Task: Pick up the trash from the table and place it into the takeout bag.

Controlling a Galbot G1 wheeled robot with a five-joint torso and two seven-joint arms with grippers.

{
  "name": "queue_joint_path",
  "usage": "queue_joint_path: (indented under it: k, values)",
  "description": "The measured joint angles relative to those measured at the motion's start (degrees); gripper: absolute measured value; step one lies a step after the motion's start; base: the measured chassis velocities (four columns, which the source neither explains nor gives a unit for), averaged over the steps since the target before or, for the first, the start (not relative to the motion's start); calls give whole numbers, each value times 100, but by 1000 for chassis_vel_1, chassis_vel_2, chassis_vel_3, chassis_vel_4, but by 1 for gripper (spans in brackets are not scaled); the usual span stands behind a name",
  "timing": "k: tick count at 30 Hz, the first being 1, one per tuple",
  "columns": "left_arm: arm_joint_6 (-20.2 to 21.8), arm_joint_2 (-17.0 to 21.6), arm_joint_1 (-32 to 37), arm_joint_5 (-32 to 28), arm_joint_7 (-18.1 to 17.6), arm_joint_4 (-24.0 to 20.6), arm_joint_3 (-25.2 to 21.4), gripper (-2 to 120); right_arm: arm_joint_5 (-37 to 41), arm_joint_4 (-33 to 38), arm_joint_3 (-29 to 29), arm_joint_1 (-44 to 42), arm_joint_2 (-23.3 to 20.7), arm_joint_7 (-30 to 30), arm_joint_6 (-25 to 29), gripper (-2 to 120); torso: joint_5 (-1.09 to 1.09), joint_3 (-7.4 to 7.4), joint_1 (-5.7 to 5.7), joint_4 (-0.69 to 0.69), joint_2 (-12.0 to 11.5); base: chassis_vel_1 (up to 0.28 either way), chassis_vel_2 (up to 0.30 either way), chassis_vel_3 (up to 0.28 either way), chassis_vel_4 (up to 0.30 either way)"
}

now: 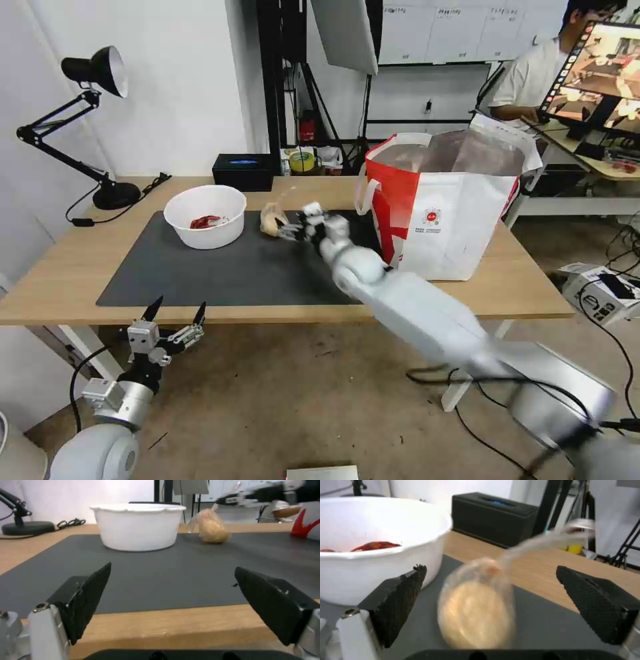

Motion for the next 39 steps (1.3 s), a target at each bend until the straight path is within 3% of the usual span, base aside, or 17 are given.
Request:
queue_joint_path:
  k: [5,9,21,33,39]
  values:
    - [-2,-11,-18,6,0,33,2,100,-223,-923,41,228,594,-193,-160,100,1,0,-1,1,0,0,0,0,0]
    - [-17,-6,-40,6,-2,53,14,100,-333,-1285,93,290,782,-346,-264,100,2,0,-1,0,0,0,0,0,0]
    - [-42,5,-66,-10,-8,27,56,100,-320,-1522,51,371,788,-792,-463,100,3,0,-1,-1,0,0,0,0,0]
    - [-66,-15,-43,-18,-11,4,69,100,-303,-1587,-74,438,777,-856,-640,100,3,-1,-2,0,1,0,0,0,0]
    - [-85,-32,-14,-18,-14,-2,79,100,-289,-1594,-75,400,770,-898,-698,83,3,-1,-2,0,1,0,0,0,0]
